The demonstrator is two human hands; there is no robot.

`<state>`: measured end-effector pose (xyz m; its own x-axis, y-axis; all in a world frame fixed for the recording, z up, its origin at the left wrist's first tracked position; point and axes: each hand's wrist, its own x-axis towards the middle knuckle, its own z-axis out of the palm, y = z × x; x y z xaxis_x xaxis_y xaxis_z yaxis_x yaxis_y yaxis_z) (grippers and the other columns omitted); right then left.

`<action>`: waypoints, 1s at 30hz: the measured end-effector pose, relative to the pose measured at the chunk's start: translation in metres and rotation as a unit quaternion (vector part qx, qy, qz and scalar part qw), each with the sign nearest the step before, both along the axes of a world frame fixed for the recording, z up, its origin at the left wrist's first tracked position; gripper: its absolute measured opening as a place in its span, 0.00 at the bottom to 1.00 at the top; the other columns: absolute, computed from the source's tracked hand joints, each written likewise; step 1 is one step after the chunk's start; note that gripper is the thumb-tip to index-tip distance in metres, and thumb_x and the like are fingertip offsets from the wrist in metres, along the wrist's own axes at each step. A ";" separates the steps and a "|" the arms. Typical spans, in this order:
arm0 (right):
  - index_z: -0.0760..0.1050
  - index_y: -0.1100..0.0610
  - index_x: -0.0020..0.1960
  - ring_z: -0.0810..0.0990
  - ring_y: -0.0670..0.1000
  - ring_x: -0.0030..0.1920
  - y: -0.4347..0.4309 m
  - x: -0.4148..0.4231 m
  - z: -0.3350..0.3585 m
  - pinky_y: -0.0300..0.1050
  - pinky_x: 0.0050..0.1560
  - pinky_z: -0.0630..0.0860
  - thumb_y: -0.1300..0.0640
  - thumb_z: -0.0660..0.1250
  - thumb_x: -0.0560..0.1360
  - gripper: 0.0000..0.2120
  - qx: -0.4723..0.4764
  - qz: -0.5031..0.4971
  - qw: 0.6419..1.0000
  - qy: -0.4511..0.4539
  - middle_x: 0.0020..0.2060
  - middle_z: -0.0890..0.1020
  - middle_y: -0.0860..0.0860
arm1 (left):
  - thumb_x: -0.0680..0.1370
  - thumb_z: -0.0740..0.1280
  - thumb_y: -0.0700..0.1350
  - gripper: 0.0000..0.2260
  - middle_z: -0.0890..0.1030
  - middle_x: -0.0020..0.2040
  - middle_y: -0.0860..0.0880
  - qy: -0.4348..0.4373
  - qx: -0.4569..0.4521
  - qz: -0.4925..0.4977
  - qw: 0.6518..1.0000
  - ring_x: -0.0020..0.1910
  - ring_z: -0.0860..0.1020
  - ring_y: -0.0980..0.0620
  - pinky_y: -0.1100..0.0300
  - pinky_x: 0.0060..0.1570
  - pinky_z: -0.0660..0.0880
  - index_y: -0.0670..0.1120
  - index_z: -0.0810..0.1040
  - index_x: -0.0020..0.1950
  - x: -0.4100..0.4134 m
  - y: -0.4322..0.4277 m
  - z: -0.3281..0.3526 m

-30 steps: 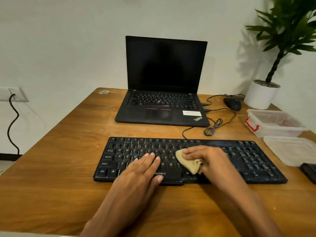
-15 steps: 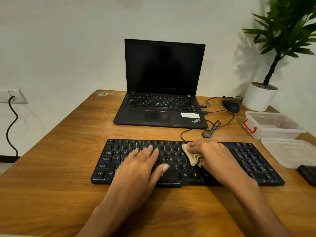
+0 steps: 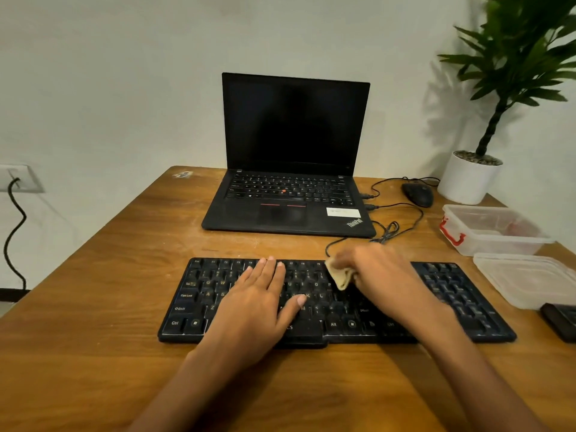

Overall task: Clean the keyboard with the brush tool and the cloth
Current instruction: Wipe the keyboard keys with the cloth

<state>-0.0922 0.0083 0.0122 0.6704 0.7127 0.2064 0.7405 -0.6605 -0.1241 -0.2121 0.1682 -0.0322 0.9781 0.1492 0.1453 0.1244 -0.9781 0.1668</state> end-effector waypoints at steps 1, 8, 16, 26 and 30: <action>0.77 0.48 0.56 0.78 0.51 0.56 0.014 -0.005 0.002 0.50 0.54 0.76 0.65 0.64 0.71 0.18 0.003 0.018 1.000 -0.019 0.57 0.80 0.47 | 0.68 0.31 0.69 0.41 0.44 0.77 0.49 -0.004 0.003 0.001 1.000 0.75 0.42 0.56 0.63 0.68 0.36 0.48 0.44 0.76 0.000 0.000 0.000; 0.76 0.48 0.60 0.76 0.48 0.60 0.003 0.011 -0.013 0.49 0.61 0.72 0.66 0.68 0.70 0.22 0.035 0.017 0.997 0.060 0.59 0.79 0.46 | 0.69 0.32 0.65 0.39 0.44 0.77 0.49 -0.010 0.008 0.003 1.000 0.75 0.42 0.56 0.64 0.67 0.35 0.48 0.44 0.76 0.000 0.000 0.001; 0.76 0.48 0.60 0.77 0.50 0.59 0.040 0.003 -0.020 0.52 0.58 0.74 0.68 0.65 0.70 0.23 0.050 0.090 0.994 0.045 0.58 0.80 0.47 | 0.70 0.32 0.65 0.38 0.45 0.77 0.49 -0.022 0.019 0.001 1.000 0.75 0.43 0.56 0.64 0.67 0.35 0.47 0.44 0.76 0.000 0.001 -0.002; 0.75 0.50 0.61 0.75 0.47 0.61 0.023 0.005 -0.017 0.47 0.63 0.71 0.69 0.65 0.71 0.23 0.050 0.075 0.995 0.043 0.61 0.77 0.46 | 0.68 0.31 0.66 0.40 0.45 0.77 0.49 -0.019 0.016 0.002 1.000 0.75 0.44 0.56 0.64 0.67 0.36 0.48 0.44 0.76 0.001 0.001 -0.001; 0.73 0.47 0.62 0.77 0.50 0.56 -0.027 0.037 -0.007 0.47 0.55 0.76 0.69 0.63 0.72 0.25 -0.017 -0.081 0.995 0.059 0.59 0.79 0.50 | 0.68 0.29 0.66 0.40 0.45 0.77 0.49 -0.020 0.023 -0.001 1.000 0.75 0.44 0.56 0.64 0.67 0.36 0.48 0.44 0.76 0.000 0.002 -0.002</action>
<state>-0.0552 -0.0190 0.0051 0.7948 0.5990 0.0976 0.6061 -0.7750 -0.1790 -0.2117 0.1699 -0.0347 0.9716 0.1391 0.1916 0.1160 -0.9851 0.1266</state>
